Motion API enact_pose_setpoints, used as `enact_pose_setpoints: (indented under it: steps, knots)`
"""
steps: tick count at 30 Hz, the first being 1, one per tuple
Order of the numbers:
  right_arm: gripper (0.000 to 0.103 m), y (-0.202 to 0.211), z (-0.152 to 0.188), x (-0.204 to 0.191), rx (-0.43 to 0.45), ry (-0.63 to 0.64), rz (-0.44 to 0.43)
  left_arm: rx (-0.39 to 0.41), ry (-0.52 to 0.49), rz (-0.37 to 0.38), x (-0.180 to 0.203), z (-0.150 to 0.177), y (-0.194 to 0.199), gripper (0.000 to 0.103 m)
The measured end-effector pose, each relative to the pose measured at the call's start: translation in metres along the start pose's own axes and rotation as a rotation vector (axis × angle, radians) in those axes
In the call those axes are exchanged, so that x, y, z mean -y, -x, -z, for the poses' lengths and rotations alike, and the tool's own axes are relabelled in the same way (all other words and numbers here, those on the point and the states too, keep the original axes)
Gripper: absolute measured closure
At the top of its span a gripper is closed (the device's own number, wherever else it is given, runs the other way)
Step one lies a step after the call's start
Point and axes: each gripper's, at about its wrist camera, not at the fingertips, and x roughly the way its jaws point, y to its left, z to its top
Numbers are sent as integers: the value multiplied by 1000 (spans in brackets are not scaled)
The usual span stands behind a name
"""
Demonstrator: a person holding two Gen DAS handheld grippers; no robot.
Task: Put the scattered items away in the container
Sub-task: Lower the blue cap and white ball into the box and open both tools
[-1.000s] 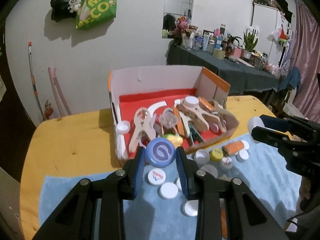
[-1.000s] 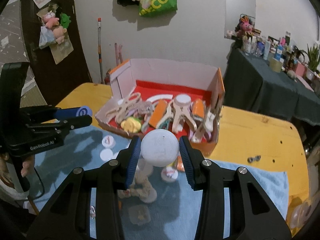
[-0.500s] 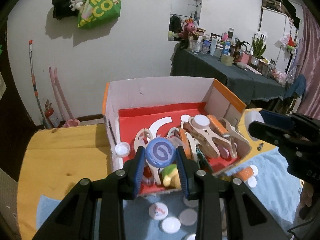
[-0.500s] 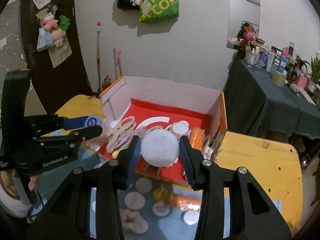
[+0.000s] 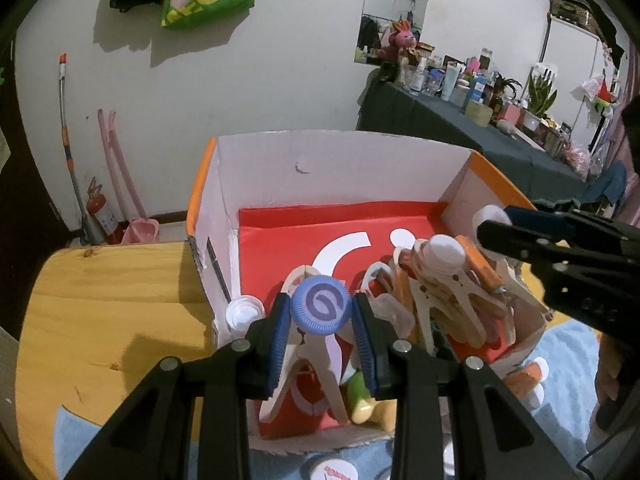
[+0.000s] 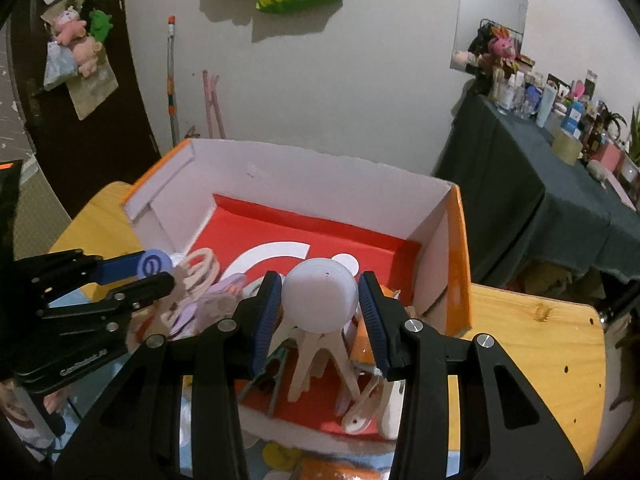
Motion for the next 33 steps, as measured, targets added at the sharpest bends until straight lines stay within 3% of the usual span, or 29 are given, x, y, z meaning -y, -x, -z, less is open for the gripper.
enact_pose_setpoints:
  steps: [13,33]
  knots:
    - [64,-29,1,5,-69,-8,7,-22,11,-14,-4,1,-12,70]
    - [64,-47,2,10,-108,-2,10,-53,19,-14,-11,9,-24,70]
